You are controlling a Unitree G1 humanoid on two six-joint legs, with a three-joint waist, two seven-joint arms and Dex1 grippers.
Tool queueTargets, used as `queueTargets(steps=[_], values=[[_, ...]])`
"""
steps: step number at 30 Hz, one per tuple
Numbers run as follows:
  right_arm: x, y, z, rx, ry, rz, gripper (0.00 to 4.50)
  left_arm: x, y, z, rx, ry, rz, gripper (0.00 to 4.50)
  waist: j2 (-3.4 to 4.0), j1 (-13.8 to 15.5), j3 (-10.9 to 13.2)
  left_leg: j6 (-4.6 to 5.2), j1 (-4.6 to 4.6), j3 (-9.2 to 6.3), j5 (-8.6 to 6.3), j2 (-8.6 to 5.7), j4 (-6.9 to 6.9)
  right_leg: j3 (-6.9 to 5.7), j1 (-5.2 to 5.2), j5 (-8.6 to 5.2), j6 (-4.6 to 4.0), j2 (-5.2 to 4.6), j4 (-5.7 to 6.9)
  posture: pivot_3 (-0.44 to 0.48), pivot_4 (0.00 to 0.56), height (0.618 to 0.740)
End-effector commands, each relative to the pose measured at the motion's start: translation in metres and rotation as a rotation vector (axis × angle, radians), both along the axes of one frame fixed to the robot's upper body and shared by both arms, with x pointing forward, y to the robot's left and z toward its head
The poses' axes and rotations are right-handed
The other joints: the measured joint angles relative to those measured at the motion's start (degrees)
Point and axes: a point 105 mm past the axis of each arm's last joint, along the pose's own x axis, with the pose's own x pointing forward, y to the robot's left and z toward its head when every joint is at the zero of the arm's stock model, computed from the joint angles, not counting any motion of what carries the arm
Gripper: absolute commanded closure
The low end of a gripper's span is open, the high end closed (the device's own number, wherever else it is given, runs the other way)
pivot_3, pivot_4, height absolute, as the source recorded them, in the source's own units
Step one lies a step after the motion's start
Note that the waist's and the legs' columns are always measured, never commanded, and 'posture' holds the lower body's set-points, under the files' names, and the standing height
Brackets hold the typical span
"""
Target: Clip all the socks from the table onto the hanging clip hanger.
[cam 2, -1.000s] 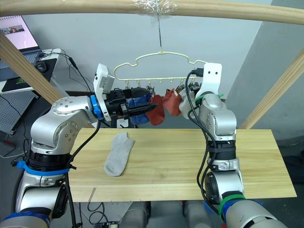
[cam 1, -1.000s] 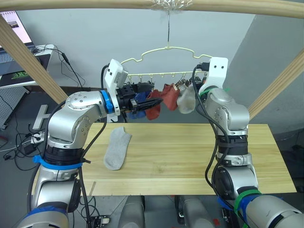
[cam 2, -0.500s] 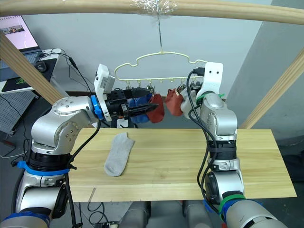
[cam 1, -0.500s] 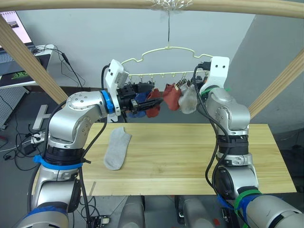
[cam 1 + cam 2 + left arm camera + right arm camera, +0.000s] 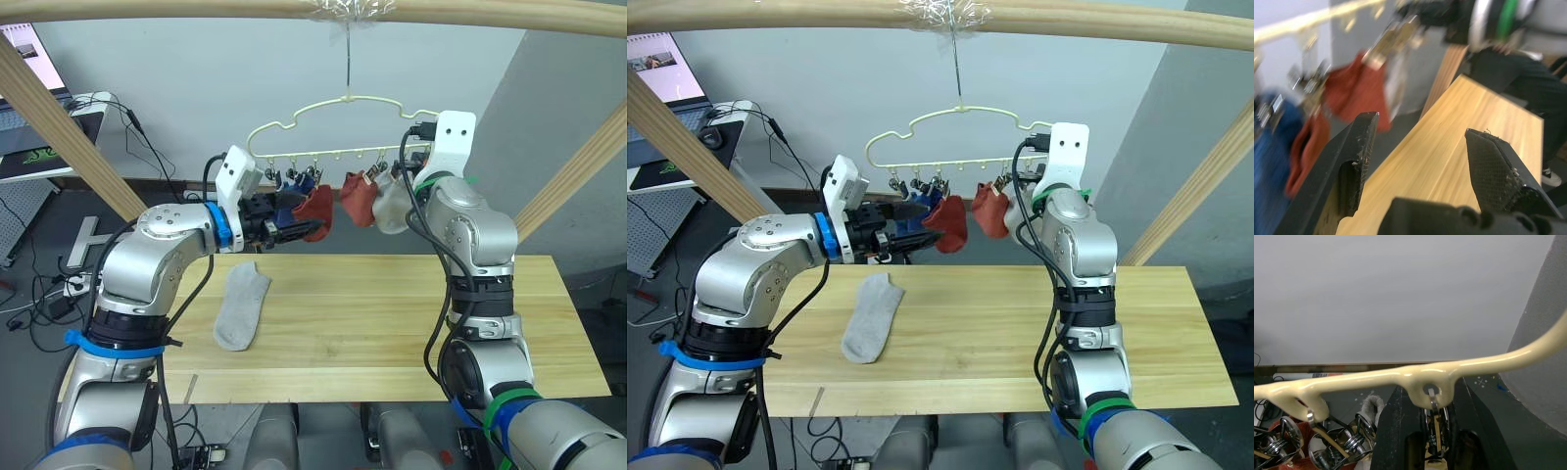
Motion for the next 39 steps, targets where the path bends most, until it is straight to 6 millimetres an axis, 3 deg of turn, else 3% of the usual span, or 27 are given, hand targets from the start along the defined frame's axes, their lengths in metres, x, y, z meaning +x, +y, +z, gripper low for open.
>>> queueTargets(steps=[1,4,7,10,12,19,22,28,39], values=[[-0.002,0.000,0.019,0.002,-0.068,-0.002,4.40,0.009,0.021,-0.020,0.065,0.021,0.099,1.28,0.00,0.0,0.0,0.00,0.00,0.00,0.00,0.00,0.00,0.01,0.00,0.00,0.00,0.00,0.00,0.126,0.198,0.740],[-0.004,0.002,0.019,0.003,-0.066,0.010,4.40,0.016,0.040,-0.040,0.111,0.051,0.180,1.28,0.00,0.0,0.0,0.00,-0.01,0.01,0.00,0.00,-0.02,0.01,-0.03,0.00,0.00,0.00,-0.01,0.126,0.198,0.740],[-0.005,0.004,0.018,0.003,-0.063,0.018,4.40,0.018,0.066,-0.071,0.201,0.123,0.269,0.76,0.00,0.0,0.0,0.00,-0.01,0.01,0.00,0.01,-0.03,0.01,-0.06,0.00,0.00,0.00,0.00,0.127,0.201,0.740],[-0.006,0.005,0.018,0.005,-0.061,0.021,4.40,0.019,0.080,-0.089,0.236,0.161,0.324,0.01,0.00,0.0,0.0,0.00,-0.02,0.02,0.00,0.01,-0.04,0.02,-0.07,0.00,0.00,0.00,0.00,0.123,0.202,0.740],[-0.008,0.006,0.017,0.006,-0.060,0.024,4.40,0.019,0.093,-0.106,0.304,0.174,0.368,0.01,0.00,0.1,0.0,0.00,-0.02,0.02,0.00,0.01,-0.03,0.02,-0.07,0.00,0.00,0.00,0.00,0.123,0.202,0.740],[-0.012,0.008,0.017,0.007,-0.055,0.031,4.40,0.031,0.115,-0.132,0.395,0.183,0.481,0.01,0.00,0.4,0.0,0.00,-0.02,0.02,0.00,0.01,-0.03,0.01,-0.08,0.00,0.00,0.00,0.01,0.117,0.207,0.740],[-0.012,0.008,0.017,0.007,-0.053,0.031,4.40,0.036,0.118,-0.140,0.409,0.188,0.500,0.01,0.00,0.6,0.0,0.00,-0.02,0.02,0.00,0.01,-0.03,0.00,-0.08,0.00,0.00,0.00,0.02,0.111,0.210,0.740],[-0.013,0.007,0.017,0.006,-0.050,0.027,4.40,0.042,0.105,-0.156,0.368,0.270,0.492,0.01,0.00,1.0,0.0,0.01,-0.03,0.03,0.00,0.01,-0.03,0.00,-0.08,0.00,0.00,0.00,0.02,0.111,0.210,0.740],[-0.015,0.006,0.017,0.009,-0.048,0.022,4.40,0.030,0.111,-0.186,0.435,0.404,0.506,0.01,0.01,0.9,0.0,0.01,0.00,0.03,0.00,0.01,-0.02,0.01,-0.07,0.00,0.00,0.00,0.08,0.091,0.217,0.740]])
